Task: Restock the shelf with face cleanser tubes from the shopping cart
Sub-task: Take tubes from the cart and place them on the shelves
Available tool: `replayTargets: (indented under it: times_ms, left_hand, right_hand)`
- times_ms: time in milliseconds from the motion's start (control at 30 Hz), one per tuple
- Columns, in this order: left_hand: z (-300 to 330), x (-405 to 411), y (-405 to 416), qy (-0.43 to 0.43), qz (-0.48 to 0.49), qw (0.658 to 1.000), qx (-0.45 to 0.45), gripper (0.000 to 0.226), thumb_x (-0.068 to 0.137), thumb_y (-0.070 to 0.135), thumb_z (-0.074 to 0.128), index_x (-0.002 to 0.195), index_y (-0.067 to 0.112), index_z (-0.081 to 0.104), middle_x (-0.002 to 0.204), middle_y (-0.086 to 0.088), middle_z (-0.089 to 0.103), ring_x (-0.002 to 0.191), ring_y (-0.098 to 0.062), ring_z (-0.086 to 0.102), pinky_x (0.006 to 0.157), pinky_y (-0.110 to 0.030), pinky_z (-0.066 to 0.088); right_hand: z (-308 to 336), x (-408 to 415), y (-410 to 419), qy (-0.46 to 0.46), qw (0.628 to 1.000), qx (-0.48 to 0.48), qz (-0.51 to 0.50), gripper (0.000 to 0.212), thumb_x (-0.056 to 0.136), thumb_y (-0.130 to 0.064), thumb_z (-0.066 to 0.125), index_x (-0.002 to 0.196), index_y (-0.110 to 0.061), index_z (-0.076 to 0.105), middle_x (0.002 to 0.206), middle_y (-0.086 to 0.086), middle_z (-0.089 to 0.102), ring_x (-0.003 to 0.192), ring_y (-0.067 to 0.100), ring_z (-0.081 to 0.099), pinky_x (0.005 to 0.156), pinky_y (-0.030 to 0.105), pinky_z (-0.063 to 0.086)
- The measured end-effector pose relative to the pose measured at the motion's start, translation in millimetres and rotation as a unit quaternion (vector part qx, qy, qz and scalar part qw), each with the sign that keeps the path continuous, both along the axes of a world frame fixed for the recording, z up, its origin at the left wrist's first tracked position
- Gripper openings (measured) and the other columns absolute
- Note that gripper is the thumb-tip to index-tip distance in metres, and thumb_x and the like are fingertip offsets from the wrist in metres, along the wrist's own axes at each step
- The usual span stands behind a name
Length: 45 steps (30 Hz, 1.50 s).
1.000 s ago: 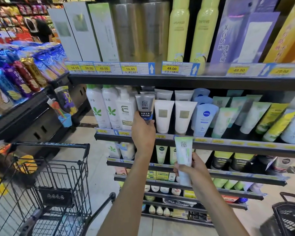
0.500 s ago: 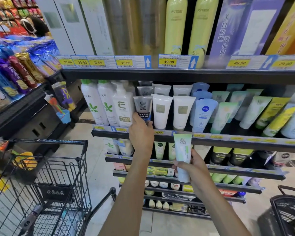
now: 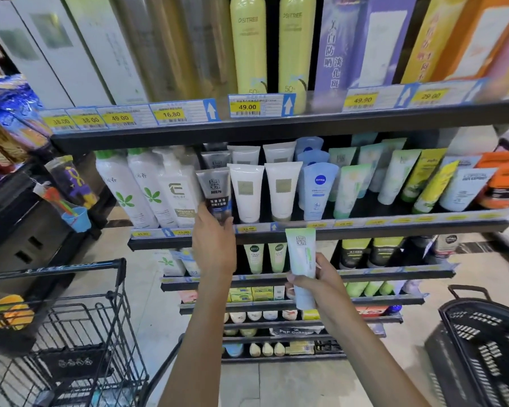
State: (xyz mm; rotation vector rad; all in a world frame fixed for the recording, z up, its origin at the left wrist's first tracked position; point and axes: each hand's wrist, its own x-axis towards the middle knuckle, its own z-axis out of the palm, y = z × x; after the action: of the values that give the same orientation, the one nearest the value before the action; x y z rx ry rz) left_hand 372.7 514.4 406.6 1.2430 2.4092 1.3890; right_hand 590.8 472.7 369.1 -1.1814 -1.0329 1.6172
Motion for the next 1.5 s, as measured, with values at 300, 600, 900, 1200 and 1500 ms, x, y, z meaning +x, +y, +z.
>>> replayTargets:
  times_ms: [300, 600, 900, 1200, 1500]
  left_hand:
    - [-17, 16, -10, 0.242, -0.146, 0.958, 0.040, 0.032, 0.092, 0.016, 0.071, 0.120, 0.003, 0.062, 0.112, -0.014, 0.063, 0.104, -0.035, 0.059, 0.088, -0.049, 0.051]
    - [-26, 69, 12, 0.348, -0.249, 0.904, 0.006, 0.032, 0.088, 0.020, 0.077, 0.115, 0.007, 0.067, 0.106, -0.012, 0.064, 0.097, -0.034, 0.059, 0.084, -0.046, 0.051]
    - [-34, 91, 24, 0.370, -0.221, 0.902, -0.006, 0.028, 0.088, 0.020, 0.076, 0.110, 0.006, 0.066, 0.101, -0.013, 0.063, 0.092, -0.036, 0.058, 0.080, -0.047, 0.051]
    - [-42, 117, 35, 0.368, -0.206, 0.906, 0.016, 0.028, 0.087, 0.022, 0.078, 0.109, 0.008, 0.068, 0.097, -0.010, 0.066, 0.090, -0.035, 0.062, 0.085, -0.048, 0.049]
    - [-40, 135, 38, 0.355, -0.194, 0.914, 0.007, 0.020, 0.088, 0.021, 0.076, 0.103, 0.010, 0.069, 0.091, -0.008, 0.064, 0.086, -0.034, 0.061, 0.084, -0.047, 0.047]
  right_hand:
    - [3, 18, -2, 0.005, 0.999, 0.014, -0.048, 0.048, 0.085, 0.001, 0.079, 0.125, -0.018, 0.061, 0.100, 0.012, 0.076, 0.084, 0.031, 0.073, 0.075, 0.043, 0.059]
    - [34, 57, 17, -0.007, 0.986, 0.074, -0.149, 0.047, 0.085, -0.004, 0.082, 0.123, -0.016, 0.059, 0.103, 0.010, 0.074, 0.077, 0.026, 0.072, 0.075, 0.041, 0.061]
    - [52, 111, 43, -0.077, 0.971, 0.123, -0.188, 0.045, 0.087, -0.016, 0.083, 0.123, -0.022, 0.057, 0.114, -0.001, 0.069, 0.101, 0.018, 0.069, 0.086, 0.040, 0.056]
    - [76, 139, 83, -0.166, 0.936, 0.213, -0.226, 0.043, 0.087, -0.026, 0.083, 0.121, -0.029, 0.058, 0.112, -0.011, 0.071, 0.100, 0.004, 0.068, 0.079, 0.025, 0.055]
    - [82, 148, 128, -0.243, 0.897, 0.264, -0.256, 0.042, 0.082, -0.030, 0.085, 0.112, -0.024, 0.057, 0.102, -0.006, 0.069, 0.093, 0.009, 0.067, 0.073, 0.026, 0.053]
